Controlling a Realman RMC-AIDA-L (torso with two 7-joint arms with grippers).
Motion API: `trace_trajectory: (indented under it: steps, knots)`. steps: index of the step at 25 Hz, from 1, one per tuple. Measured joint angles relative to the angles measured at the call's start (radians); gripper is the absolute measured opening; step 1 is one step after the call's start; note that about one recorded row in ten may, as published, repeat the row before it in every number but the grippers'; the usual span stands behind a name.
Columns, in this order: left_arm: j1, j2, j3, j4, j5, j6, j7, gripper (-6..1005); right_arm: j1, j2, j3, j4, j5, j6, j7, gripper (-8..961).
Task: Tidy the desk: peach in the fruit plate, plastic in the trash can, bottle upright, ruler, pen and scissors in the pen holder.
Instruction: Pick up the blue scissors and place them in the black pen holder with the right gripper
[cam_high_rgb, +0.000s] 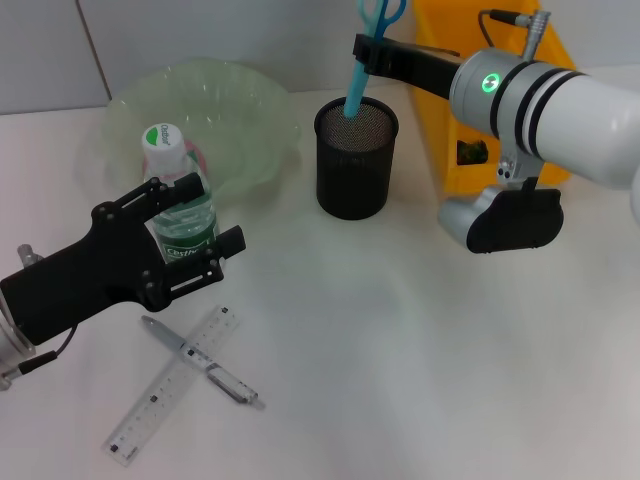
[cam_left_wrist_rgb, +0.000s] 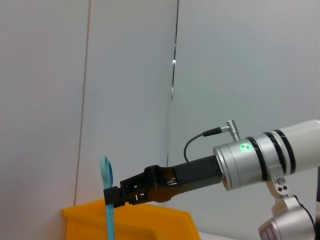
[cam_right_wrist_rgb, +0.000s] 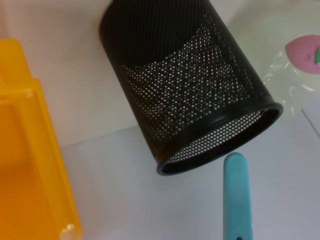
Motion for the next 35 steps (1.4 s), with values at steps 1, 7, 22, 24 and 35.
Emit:
trace_trajectory:
  steps: [1, 7, 22, 24, 35]
  knots:
    - [-0.002, 0.000, 0.002, -0.007, -0.009, 0.000, 0.010, 800, -0.004, 0.000, -0.008, -0.001, -0.004, 0.011, -0.002, 235]
    - [0.001, -0.001, 0.007, -0.014, -0.029, 0.002, 0.022, 800, -0.016, -0.002, -0.050, 0.016, -0.034, 0.064, -0.023, 235]
    - [0.003, -0.002, 0.009, -0.024, -0.041, 0.009, 0.025, 800, -0.044, 0.003, -0.155, 0.106, -0.091, 0.213, -0.026, 236]
    - [0.003, -0.002, 0.009, -0.024, -0.041, 0.009, 0.025, 800, -0.043, 0.005, -0.164, 0.113, -0.089, 0.228, -0.024, 245]
    - [0.005, -0.002, 0.004, -0.024, -0.041, 0.020, 0.029, 800, -0.043, 0.005, -0.163, 0.136, -0.081, 0.276, -0.011, 348]
